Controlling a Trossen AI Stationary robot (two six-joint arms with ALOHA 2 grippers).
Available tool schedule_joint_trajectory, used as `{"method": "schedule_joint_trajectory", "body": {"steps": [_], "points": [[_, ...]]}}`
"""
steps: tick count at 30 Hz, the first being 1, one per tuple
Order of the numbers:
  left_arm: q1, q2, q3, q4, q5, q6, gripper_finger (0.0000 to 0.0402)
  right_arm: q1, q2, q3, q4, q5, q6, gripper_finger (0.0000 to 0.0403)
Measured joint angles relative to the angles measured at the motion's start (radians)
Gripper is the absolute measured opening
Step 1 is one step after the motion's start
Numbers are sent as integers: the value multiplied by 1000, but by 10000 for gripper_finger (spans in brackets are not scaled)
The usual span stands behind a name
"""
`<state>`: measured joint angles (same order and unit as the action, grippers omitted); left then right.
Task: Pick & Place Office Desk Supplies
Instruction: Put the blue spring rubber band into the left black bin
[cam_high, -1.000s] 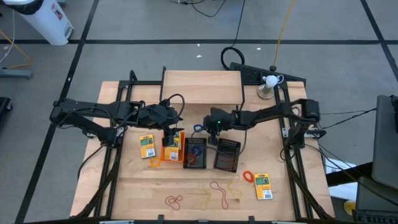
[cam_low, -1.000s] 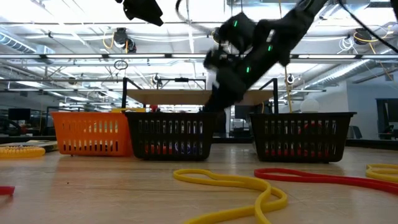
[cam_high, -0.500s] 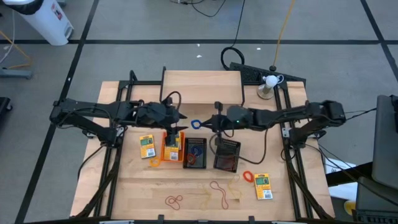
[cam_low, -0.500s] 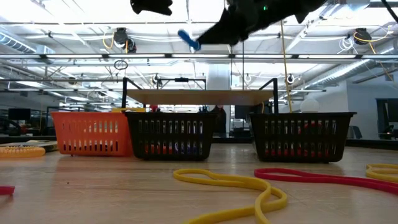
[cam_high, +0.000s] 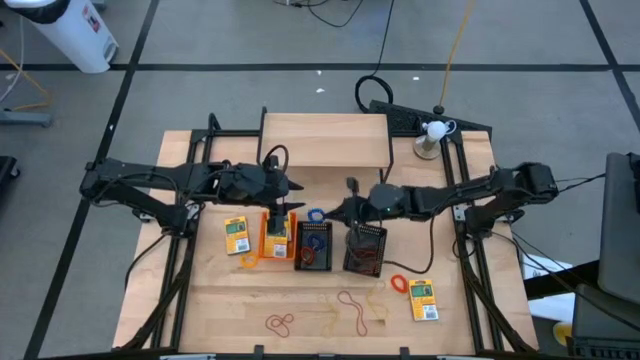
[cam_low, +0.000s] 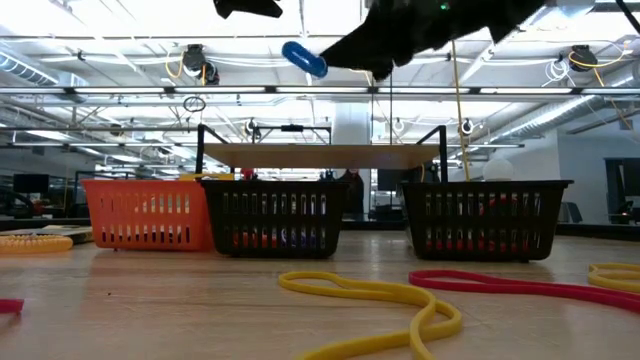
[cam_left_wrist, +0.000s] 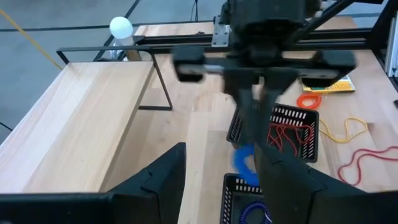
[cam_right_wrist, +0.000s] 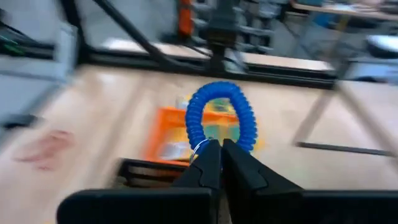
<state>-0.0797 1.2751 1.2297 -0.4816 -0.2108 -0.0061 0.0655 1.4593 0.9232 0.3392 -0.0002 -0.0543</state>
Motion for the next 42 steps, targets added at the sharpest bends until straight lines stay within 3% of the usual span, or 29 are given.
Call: {"method": "schedule_joint_trajectory", "body": {"steps": [5,11,23,42], "points": [[-1,0,0,0,0,1,186,31,0,-112,187,-55,122,0],[0,0,0,5,0,1,186,32,0,-163,230,-51,174,0],[0,0,0,6,0,9,186,27,172,-151,327,-109,208,0],[0,0,0,5,1,11,186,26,228,-146,391,-158,278,7]]}}
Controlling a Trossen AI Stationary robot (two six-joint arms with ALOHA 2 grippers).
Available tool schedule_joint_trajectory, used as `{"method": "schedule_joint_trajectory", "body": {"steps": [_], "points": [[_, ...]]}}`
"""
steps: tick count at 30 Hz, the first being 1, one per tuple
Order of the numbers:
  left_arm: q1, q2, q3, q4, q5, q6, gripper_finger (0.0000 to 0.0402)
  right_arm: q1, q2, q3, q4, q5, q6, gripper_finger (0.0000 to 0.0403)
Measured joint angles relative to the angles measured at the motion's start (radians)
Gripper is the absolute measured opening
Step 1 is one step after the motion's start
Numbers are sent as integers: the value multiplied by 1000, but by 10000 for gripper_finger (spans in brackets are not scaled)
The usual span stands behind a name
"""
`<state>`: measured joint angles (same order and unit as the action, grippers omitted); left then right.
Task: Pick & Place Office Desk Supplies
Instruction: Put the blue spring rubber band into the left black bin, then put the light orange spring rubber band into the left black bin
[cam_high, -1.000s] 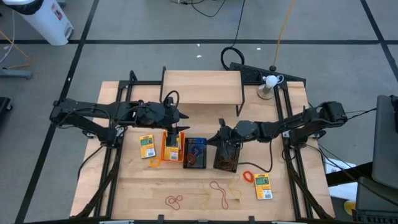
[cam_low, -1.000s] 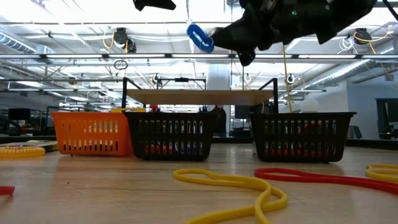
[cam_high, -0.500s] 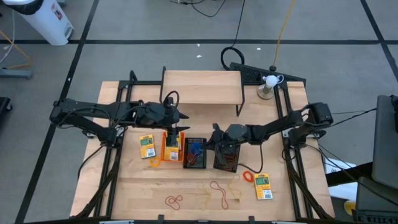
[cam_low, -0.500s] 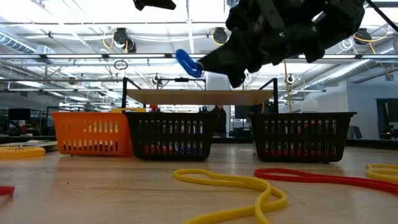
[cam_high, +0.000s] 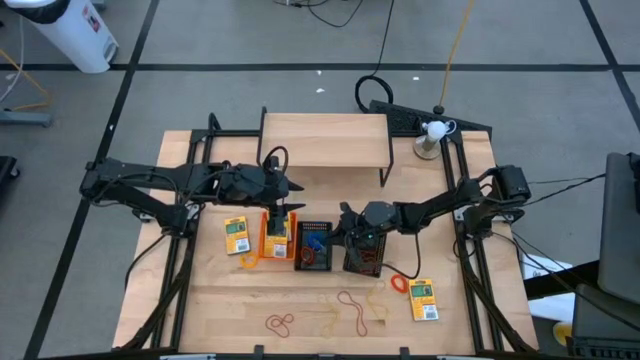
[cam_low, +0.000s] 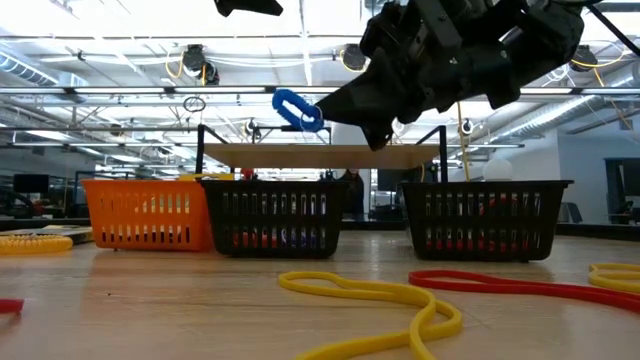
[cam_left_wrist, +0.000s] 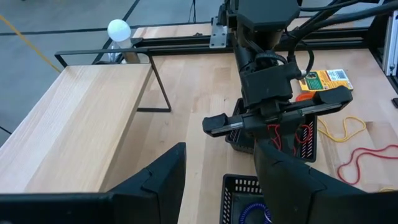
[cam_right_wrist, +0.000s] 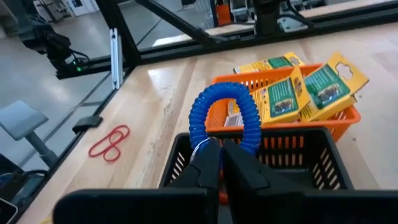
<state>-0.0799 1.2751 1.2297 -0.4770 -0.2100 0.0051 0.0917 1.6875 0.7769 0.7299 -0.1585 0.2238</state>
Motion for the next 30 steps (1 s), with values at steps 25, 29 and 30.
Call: {"method": "schedule_joint_trajectory", "body": {"steps": [25,29,30], "points": [[0,0,0,10,25,52,186,0,-7,-1,150,-16,-108,215],[-10,0,0,38,26,66,186,0,-69,-1,150,-56,-155,225],[-15,0,0,38,22,75,186,0,-89,-1,129,-56,-157,226]]}}
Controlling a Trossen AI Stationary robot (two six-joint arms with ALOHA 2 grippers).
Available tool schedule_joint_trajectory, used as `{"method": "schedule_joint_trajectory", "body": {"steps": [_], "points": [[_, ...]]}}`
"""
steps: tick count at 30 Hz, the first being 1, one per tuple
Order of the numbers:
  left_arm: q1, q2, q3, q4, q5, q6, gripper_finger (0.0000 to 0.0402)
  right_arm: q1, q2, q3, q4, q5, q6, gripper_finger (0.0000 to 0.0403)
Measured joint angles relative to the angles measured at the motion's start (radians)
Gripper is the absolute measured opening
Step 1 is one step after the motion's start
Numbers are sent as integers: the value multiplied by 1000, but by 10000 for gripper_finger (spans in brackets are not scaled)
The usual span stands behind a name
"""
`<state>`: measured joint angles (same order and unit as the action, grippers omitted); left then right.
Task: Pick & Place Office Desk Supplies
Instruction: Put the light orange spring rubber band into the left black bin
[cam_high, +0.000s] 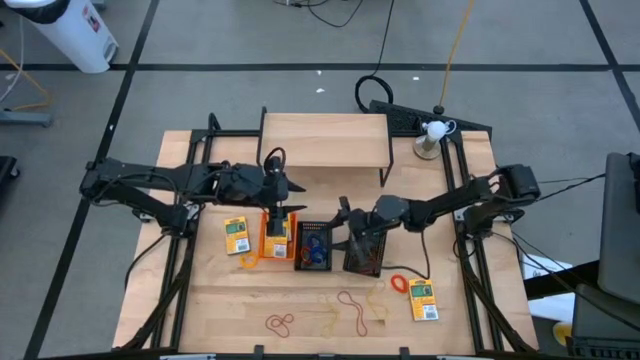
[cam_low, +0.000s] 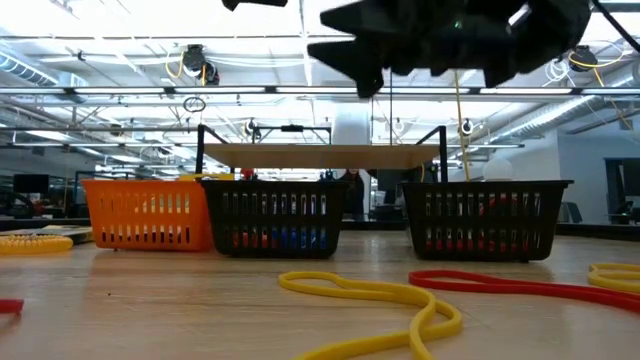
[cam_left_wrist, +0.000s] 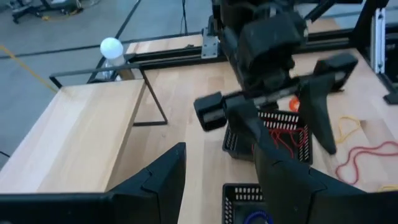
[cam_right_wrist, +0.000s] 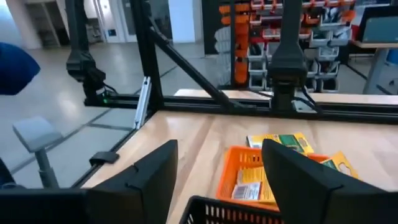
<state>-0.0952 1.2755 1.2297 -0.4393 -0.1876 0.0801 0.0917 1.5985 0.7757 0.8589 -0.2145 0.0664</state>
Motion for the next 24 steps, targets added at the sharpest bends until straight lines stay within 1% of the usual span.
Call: {"method": "schedule_joint_trajectory", "body": {"steps": [2,3,4,6,8,9,10,13,15,17,18,20,22,24], "points": [[-24,0,0,-1,-36,18,186,0,-50,0,-65,0,-12,226],[-43,0,2,-8,-74,23,186,0,-77,0,-93,1,-24,225],[-67,0,11,-31,-127,29,186,0,-107,0,-127,2,-37,224],[-133,0,42,-120,-285,29,186,0,-168,0,-201,3,-59,220],[-217,0,75,-237,-436,-18,186,0,-222,0,-261,3,-70,216],[-259,2,86,-285,-486,-59,186,0,-249,0,-295,5,-77,213],[-297,5,90,-317,-513,-104,186,0,-275,0,-328,9,-81,211],[-402,10,89,-431,-523,-295,186,0,-338,0,-413,58,-89,207],[-460,10,89,-530,-526,-470,186,0,-360,0,-454,91,-98,205],[-514,21,88,-665,-518,-659,186,0,-370,0,-475,116,-105,204],[-536,32,81,-719,-498,-744,186,0,-371,0,-476,115,-106,204],[-571,59,59,-794,-425,-889,186,0,-370,0,-479,114,-106,204],[-595,87,27,-808,-341,-982,186,0,-369,0,-480,114,-112,204],[-613,115,-14,-785,-254,-1036,186,-1,-370,0,-480,120,-137,203]]}}
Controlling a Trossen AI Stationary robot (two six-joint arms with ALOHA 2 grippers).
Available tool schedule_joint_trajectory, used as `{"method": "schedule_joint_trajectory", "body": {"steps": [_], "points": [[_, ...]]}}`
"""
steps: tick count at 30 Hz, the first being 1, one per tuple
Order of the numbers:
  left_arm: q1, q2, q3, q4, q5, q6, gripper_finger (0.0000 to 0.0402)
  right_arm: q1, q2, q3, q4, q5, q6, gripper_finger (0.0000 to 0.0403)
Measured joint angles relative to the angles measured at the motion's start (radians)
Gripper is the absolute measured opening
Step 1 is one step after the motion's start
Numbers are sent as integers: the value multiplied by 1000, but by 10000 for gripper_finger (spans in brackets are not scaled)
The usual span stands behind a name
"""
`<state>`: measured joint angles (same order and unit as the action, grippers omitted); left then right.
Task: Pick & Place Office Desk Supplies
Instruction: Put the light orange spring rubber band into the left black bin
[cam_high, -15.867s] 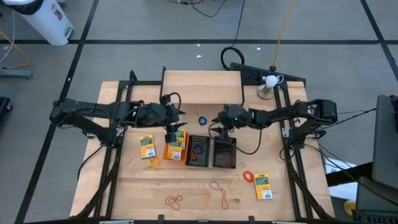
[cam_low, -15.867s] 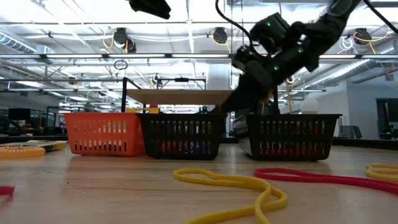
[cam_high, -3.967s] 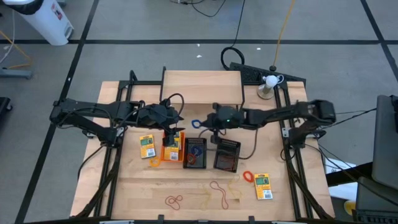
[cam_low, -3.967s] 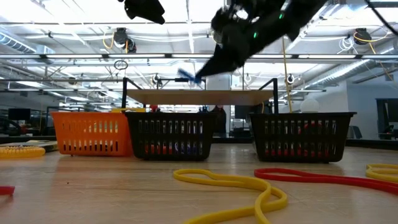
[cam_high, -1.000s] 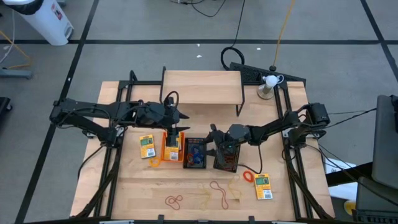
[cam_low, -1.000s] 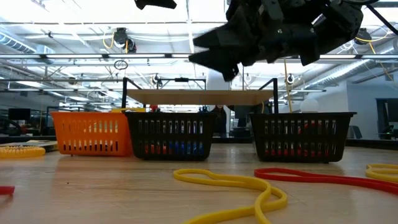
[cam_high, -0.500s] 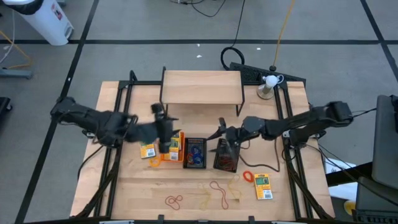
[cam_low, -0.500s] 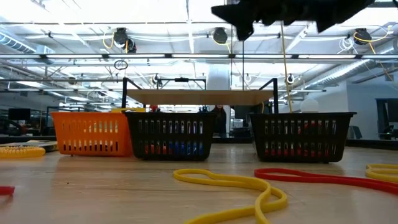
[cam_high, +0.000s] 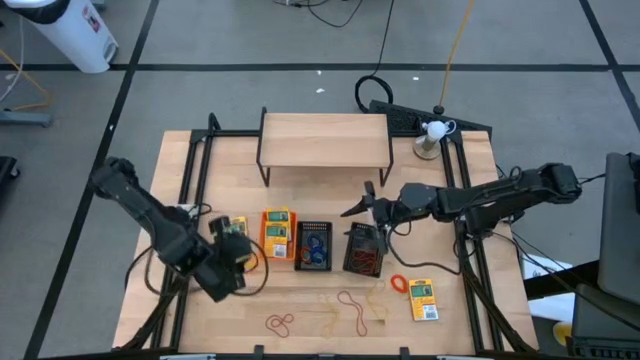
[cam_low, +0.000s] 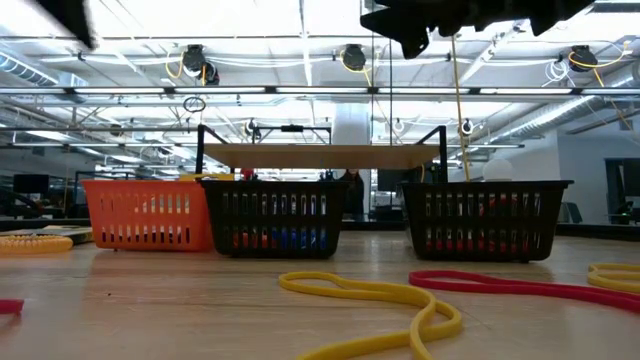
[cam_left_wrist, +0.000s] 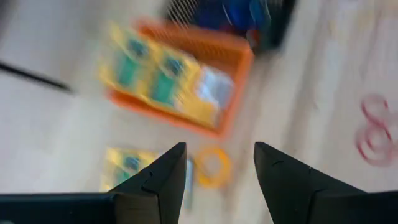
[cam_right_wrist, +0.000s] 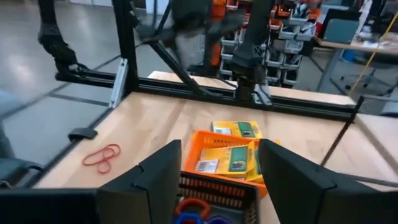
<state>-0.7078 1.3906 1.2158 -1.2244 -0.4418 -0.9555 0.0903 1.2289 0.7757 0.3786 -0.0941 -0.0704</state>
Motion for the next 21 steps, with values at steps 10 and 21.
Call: {"method": "schedule_joint_trajectory", "body": {"steps": [10,21], "points": [[-30,88,-198,300,125,-66,186,-11,0,-19,-12,254,-84,201],[9,109,-361,414,145,-118,186,-20,0,-75,67,253,-48,200]]}}
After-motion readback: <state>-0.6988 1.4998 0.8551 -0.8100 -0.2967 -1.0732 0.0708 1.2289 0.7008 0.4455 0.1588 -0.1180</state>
